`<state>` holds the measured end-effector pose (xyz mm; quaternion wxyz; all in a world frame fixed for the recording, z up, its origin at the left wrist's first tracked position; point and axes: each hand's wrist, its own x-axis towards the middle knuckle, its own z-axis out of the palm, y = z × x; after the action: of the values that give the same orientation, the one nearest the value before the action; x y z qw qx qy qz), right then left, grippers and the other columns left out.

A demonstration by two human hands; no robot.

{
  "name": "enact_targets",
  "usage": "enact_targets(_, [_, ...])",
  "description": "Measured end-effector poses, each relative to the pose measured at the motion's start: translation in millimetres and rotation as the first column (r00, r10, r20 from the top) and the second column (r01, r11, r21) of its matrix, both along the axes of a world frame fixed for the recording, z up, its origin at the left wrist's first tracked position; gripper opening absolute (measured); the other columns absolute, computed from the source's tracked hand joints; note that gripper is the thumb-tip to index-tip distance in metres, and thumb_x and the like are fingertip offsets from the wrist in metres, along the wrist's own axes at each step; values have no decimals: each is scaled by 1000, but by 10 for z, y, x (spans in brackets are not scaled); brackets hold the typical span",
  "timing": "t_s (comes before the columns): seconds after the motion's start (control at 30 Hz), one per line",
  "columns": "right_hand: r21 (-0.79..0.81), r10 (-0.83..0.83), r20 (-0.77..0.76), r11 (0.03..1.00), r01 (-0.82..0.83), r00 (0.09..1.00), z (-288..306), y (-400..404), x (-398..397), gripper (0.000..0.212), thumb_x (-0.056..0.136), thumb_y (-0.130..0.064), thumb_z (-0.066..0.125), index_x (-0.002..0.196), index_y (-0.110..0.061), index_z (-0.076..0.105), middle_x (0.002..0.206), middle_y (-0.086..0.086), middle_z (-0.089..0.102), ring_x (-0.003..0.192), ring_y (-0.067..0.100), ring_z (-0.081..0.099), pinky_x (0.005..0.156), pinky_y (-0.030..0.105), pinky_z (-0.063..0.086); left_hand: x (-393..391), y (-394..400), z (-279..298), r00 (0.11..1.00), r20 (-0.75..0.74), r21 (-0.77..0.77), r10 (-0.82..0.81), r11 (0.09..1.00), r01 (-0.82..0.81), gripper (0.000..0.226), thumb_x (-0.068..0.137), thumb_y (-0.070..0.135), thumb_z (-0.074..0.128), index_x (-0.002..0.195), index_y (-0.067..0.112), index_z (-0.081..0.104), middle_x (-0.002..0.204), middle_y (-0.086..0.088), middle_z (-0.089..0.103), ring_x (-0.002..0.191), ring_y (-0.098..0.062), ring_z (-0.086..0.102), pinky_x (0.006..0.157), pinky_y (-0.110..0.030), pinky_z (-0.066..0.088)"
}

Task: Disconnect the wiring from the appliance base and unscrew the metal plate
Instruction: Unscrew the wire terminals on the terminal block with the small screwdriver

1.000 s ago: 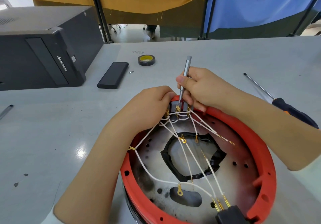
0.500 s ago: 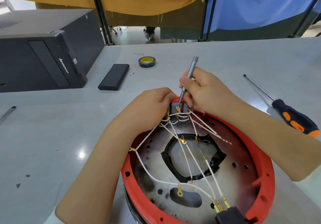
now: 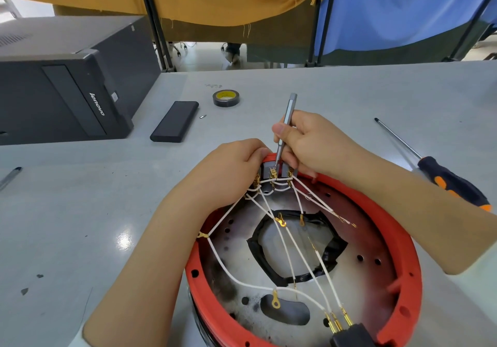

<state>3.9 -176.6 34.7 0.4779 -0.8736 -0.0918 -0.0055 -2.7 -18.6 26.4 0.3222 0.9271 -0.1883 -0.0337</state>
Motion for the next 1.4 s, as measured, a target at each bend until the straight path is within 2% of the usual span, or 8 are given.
enact_targets(0.13, [121,-42,103,992,29,994,-21,-14,-59,21,100,-25,42,82,-19,48,38,-3,48,28,5,39,35,12,31,4,6,3,1000,-24,-22,-11,1000,11,24,99,36,37,92,33,60,70,14,55,67,1,51,58,-21,33])
enact_targets(0.4, [272,-2,26,962,-5,1000,117,-33,-117,22,101,-24,41,84,-12,49,44,1,50,26,10,34,33,17,30,-34,10,62,997,-49,-79,-59,995,55,19,98,28,45,98,38,61,74,20,58,66,7,52,58,-8,36])
enact_targets(0.63, [190,-60,117,981,37,991,-19,-119,-183,18,100,-29,41,86,-20,48,49,-2,56,31,9,41,42,22,35,-213,96,-38,985,49,11,164,986,-165,23,99,33,37,110,33,58,94,5,63,89,-18,56,72,-30,41])
enact_targets(0.77, [130,27,219,990,-57,975,-84,-104,-172,16,100,-29,42,85,-27,48,53,-3,59,36,5,48,43,11,35,-194,85,37,991,9,128,136,982,-136,27,101,33,31,115,26,53,98,1,62,89,-19,55,71,-31,41])
enact_targets(0.87, [-14,94,273,995,-94,957,-89,-89,-185,15,99,-33,43,84,-31,47,59,-7,61,47,3,54,51,12,38,-61,61,146,990,-120,174,81,983,-59,26,101,27,30,111,17,52,81,6,51,71,-9,47,58,-23,34])
enact_targets(0.97, [-97,107,300,992,-81,948,-86,-88,-204,14,98,-35,42,84,-34,46,65,-9,63,56,3,57,61,24,43,-20,-6,119,997,-48,180,54,983,-44,30,102,32,29,99,17,53,91,0,57,84,-19,51,71,-30,38])
enact_targets(1.07, [-132,114,294,988,-78,949,-74,-81,-223,13,97,-38,41,85,-35,46,68,-12,63,59,3,57,65,31,48,-27,6,22,998,-33,63,51,997,-49,32,101,37,29,78,25,48,76,6,53,79,-17,50,70,-31,38])
enact_targets(1.4, [-235,153,346,969,-73,926,-55,-47,-270,17,96,-36,43,92,-23,52,62,-9,59,60,6,57,59,27,43,6,43,-33,999,9,34,45,998,-46,38,101,39,31,65,29,38,64,10,45,61,-7,42,57,-28,31])
